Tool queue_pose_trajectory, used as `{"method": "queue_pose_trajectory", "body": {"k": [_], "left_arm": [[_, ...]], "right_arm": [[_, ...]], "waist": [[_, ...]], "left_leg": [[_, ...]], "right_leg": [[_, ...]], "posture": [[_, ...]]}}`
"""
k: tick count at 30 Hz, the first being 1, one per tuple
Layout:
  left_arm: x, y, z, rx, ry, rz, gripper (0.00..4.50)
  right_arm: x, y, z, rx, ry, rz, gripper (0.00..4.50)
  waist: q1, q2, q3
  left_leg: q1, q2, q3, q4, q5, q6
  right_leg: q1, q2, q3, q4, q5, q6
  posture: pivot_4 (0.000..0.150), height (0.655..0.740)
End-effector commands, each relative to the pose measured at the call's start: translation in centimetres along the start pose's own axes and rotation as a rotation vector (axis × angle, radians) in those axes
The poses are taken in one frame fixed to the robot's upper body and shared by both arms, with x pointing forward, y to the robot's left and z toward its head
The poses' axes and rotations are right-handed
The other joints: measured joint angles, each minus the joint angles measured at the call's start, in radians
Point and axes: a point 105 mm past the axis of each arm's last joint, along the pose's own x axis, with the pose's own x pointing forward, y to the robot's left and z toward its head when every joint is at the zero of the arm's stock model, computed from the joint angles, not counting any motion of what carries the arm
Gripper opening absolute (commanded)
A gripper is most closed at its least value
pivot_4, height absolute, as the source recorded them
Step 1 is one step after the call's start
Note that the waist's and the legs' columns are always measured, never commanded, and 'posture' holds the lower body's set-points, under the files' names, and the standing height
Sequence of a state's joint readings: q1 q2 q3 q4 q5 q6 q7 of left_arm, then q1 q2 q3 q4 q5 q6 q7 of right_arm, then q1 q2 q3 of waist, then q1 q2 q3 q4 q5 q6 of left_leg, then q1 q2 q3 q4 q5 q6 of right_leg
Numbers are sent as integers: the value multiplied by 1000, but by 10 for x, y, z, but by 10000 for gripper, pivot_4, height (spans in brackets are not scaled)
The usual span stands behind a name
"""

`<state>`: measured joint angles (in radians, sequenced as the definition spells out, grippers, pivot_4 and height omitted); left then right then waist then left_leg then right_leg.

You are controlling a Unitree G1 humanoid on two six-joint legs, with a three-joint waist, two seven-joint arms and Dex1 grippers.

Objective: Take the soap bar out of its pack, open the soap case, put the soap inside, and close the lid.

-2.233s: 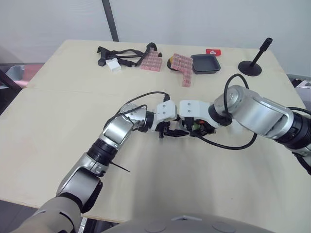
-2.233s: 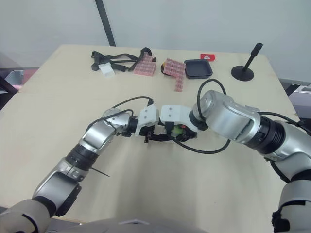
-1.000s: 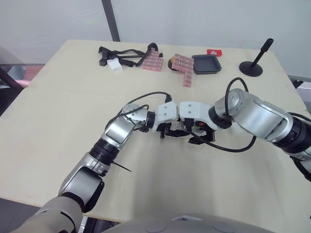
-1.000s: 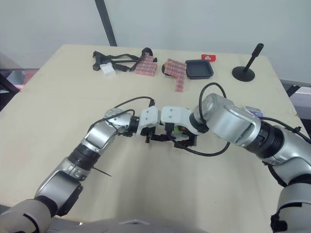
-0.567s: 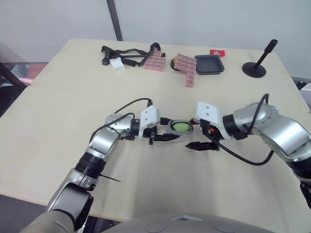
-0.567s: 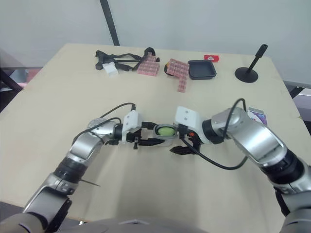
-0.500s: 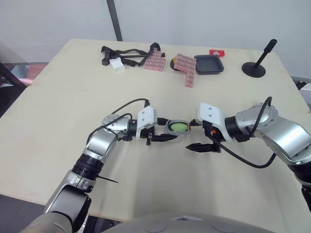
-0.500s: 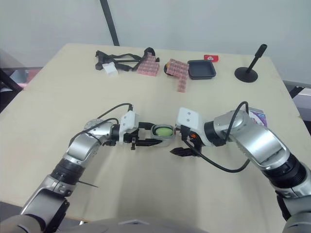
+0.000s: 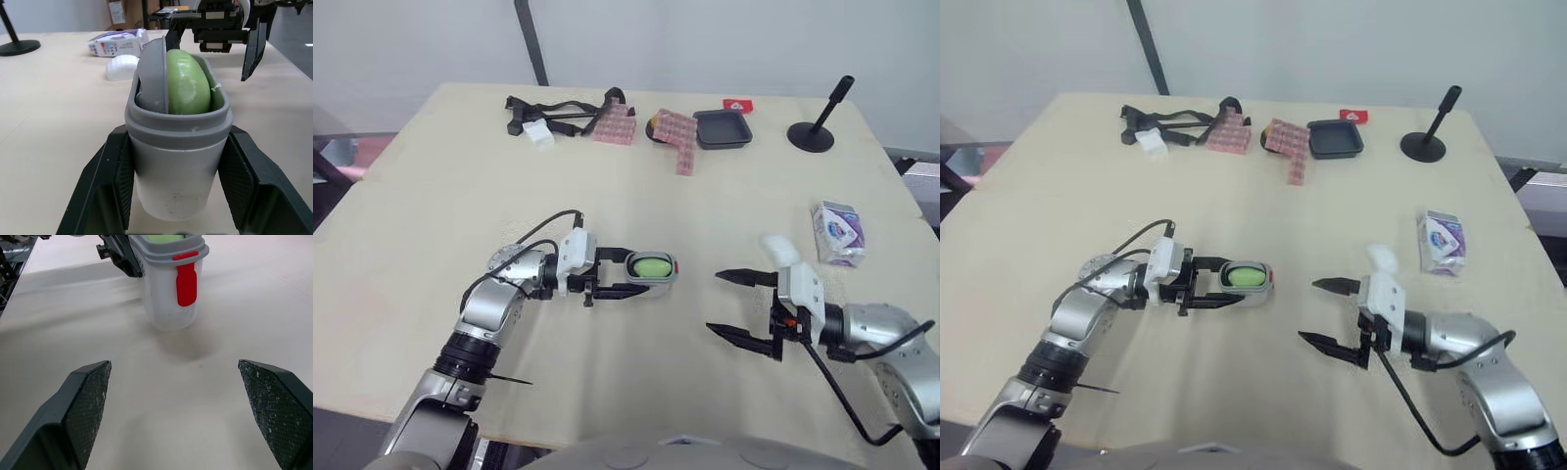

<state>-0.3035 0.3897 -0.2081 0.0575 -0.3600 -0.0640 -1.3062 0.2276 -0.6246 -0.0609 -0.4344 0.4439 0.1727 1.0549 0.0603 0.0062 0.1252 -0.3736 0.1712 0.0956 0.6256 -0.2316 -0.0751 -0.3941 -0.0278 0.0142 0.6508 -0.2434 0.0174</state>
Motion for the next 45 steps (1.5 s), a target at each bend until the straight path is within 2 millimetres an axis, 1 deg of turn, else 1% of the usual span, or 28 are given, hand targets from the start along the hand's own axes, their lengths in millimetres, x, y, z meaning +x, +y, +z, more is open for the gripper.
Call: {"method": "queue_pose_trajectory", "body": {"k": [1, 6, 12, 16, 18, 20, 23, 25, 28, 31, 35, 39, 41, 43, 45], "left_arm": [[-1, -1, 7, 27, -40, -10, 19073], [2, -6, 4, 7, -51, -37, 19073], [6, -3, -4, 13, -41, -20, 19073], [10, 0, -7, 23, -33, -21, 19073], [11, 3, -7, 26, -32, -13, 19073], [13, 4, -7, 31, -33, -7, 19073], [14, 5, -7, 31, -32, -2, 19073], [15, 6, -8, 30, -31, 1, 19073], [16, 5, -8, 28, -33, -5, 19073], [18, 5, -3, 23, -57, -3, 19073], [20, 5, 0, 25, -64, -6, 19073], [20, 6, 0, 20, -58, -10, 19073], [20, 7, 1, 19, -55, -9, 19073], [20, 7, 1, 17, -52, -6, 19073], [20, 7, 1, 16, -50, -5, 19073]], "right_arm": [[-5, 0, 2, -40, -28, -25, 44622], [-7, -5, 1, -41, -20, -68, 44622], [-14, -11, 2, -41, -15, -146, 44622], [-44, -31, 5, -6, 12, -339, 44622], [-63, -40, 6, -4, 28, -432, 44622], [-86, -45, 5, -9, 63, -518, 44622], [-122, -48, 0, 1, 126, -632, 44622], [-140, -46, -6, 15, 168, -677, 44622], [-162, -44, -11, 23, 210, -735, 44622], [-179, -50, -9, 37, 189, -807, 44622], [-189, -53, -11, 67, 193, -826, 44622], [-192, -56, -8, 232, 111, -834, 44622], [-189, -55, -8, 311, 151, -799, 44622], [-186, -55, -7, 353, 220, -760, 44622], [-179, -58, -2, 390, 293, -720, 44622]], "waist": [[-3, 0, 0], [-7, 0, 0], [-6, 0, 0], [-3, 0, 0], [-3, 0, 0], [-2, 0, 0], [0, 0, 0], [0, 0, 0], [-4, 0, 0], [-10, 1, 0], [-11, 1, -1], [-9, 2, -1], [-8, 2, -1], [-9, 3, -1], [-10, 4, -1]], "left_leg": [[0, 0, 0, 0, 0, 0], [0, 0, 0, 0, 0, 3], [0, -1, 0, 0, 0, 4], [0, -2, 0, 0, 0, 5], [0, -2, 0, 0, 0, 6], [-1, -3, 0, 0, -1, 6], [-1, -3, 0, 0, -1, 7], [-1, -3, 0, 0, -1, 7], [-1, -3, 0, 0, -1, 7], [-1, -3, 0, 0, -1, 7], [0, -3, 0, 0, -1, 8], [0, -4, 0, 0, -1, 8], [0, -4, 0, 0, -1, 9], [0, -4, 0, 0, 0, 9], [0, -4, 0, 0, 0, 9]], "right_leg": [[0, 0, 0, 0, 0, 0], [0, -1, 0, 0, -1, -2], [0, -1, -1, 0, -2, -3], [0, -2, -1, 0, -2, -3], [0, -3, -1, 0, -2, -3], [0, -4, -1, 0, -2, -3], [0, -4, -1, -1, -3, -5], [0, -4, -1, -2, -3, -5], [1, -4, -1, -2, -3, -5], [1, -4, -1, -2, -3, -5], [1, -4, -1, -2, -3, -5], [1, -5, -1, -2, -3, -5], [1, -5, -1, -2, -3, -5], [1, -5, -1, -2, -3, -5], [2, -5, -1, -2, -3, -5]], "posture": [[1500, 7374], [1500, 7374], [1500, 7374], [1500, 7374], [1500, 7374], [1500, 7374], [1500, 7374], [1500, 7374], [1500, 7374], [1500, 7374], [1500, 7374], [1500, 7374], [1500, 7374], [1500, 7374], [1500, 7374]]}}
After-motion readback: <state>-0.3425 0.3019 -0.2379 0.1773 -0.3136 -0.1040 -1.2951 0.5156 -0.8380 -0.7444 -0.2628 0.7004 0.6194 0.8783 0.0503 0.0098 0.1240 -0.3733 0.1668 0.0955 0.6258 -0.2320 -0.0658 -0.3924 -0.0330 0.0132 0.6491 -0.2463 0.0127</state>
